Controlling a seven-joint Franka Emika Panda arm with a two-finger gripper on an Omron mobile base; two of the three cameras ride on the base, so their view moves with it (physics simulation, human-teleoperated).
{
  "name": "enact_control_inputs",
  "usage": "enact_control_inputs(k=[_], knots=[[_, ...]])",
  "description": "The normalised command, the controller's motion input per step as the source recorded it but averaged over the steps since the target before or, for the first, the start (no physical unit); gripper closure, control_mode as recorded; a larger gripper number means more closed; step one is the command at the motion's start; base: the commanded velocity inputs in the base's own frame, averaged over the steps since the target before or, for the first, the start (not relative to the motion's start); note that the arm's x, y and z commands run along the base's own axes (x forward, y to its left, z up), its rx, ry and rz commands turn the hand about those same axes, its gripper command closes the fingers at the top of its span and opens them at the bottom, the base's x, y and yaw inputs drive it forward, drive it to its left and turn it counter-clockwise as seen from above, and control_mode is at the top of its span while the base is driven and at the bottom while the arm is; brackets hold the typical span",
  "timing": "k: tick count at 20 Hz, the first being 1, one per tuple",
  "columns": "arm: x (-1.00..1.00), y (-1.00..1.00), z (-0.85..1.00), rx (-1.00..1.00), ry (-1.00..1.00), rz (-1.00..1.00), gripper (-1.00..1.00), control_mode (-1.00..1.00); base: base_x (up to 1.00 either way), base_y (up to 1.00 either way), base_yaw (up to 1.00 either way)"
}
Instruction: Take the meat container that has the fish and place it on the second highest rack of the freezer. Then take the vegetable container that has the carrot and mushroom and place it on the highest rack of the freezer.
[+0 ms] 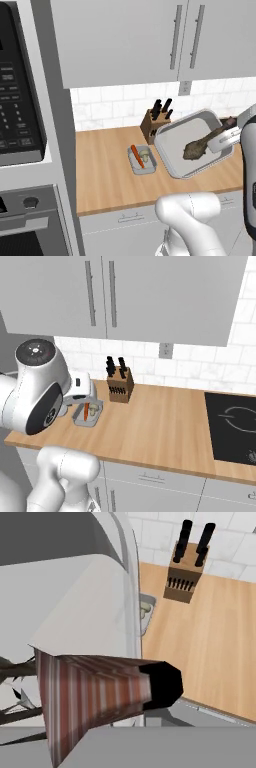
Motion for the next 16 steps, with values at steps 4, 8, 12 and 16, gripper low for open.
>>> enact_control_inputs(k=[4, 8, 12, 16], knots=[[0.00, 0.00, 0.00, 0.00, 0.00, 0.00, 1.00, -1.00, 0.00, 0.00, 0.00], [0.00, 0.00, 0.00, 0.00, 0.00, 0.00, 1.00, -1.00, 0.00, 0.00, 0.00], [0.00, 0.00, 0.00, 0.00, 0.00, 0.00, 1.00, 1.00, 0.00, 0.00, 0.00], [0.00, 0.00, 0.00, 0.00, 0.00, 0.00, 1.00, 1.00, -0.38, 0.00, 0.00]])
